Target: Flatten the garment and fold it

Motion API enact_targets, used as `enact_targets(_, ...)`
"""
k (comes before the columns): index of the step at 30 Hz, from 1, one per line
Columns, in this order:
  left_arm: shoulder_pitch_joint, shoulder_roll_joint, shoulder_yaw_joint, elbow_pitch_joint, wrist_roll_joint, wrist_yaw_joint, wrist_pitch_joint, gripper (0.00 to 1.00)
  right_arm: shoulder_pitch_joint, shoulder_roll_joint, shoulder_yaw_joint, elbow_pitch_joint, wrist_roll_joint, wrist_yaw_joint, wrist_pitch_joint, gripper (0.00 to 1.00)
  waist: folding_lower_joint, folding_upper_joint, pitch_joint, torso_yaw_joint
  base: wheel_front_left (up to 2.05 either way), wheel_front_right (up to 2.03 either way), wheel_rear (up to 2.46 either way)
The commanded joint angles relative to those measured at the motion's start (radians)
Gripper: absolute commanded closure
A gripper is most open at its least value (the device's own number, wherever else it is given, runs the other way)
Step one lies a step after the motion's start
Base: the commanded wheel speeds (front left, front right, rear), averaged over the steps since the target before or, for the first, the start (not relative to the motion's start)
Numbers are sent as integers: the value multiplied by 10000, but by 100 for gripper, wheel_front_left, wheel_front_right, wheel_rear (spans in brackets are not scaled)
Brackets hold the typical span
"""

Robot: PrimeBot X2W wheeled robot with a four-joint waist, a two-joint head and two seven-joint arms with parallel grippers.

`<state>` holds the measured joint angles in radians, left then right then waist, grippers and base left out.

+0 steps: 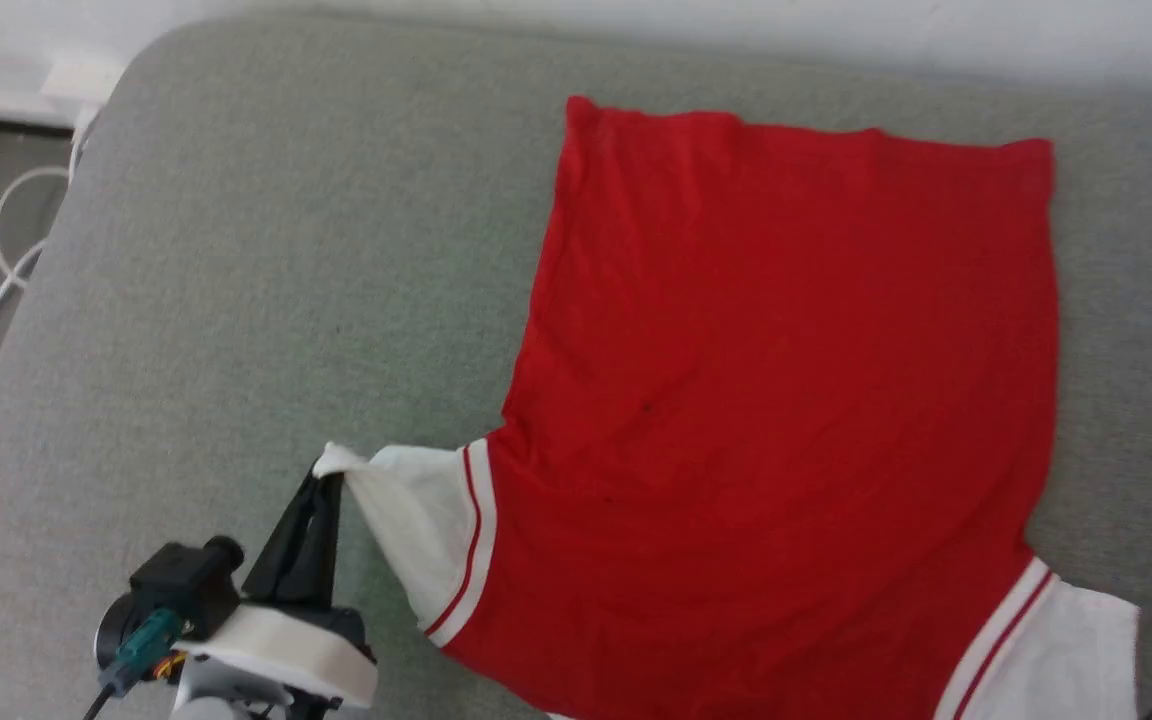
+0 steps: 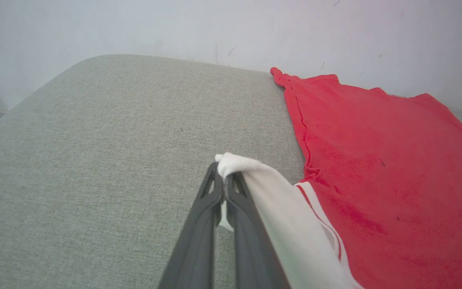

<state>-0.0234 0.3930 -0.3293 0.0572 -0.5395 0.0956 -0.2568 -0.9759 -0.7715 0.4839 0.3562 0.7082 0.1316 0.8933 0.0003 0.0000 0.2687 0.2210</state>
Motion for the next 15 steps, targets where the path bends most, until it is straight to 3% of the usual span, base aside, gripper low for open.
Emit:
enact_targets(1,-325,-178,48,-150,195,-89,-49,100,-476,142,-103,439,27,-9,527,0,-3,0,1360,1065,0,0,0)
enact_targets(7,-785,-586,126,-391,571,-304,-49,100,-914,810,-474,1766,-367,-9,1071,0,-3,0,2114,1413,0,0,0)
enact_targets(15,-985,-880,401,-298,919,-560,-49,100,67,1119,-271,2886,-747,-9,906,0,-3,0,2340,1416,0,0,0)
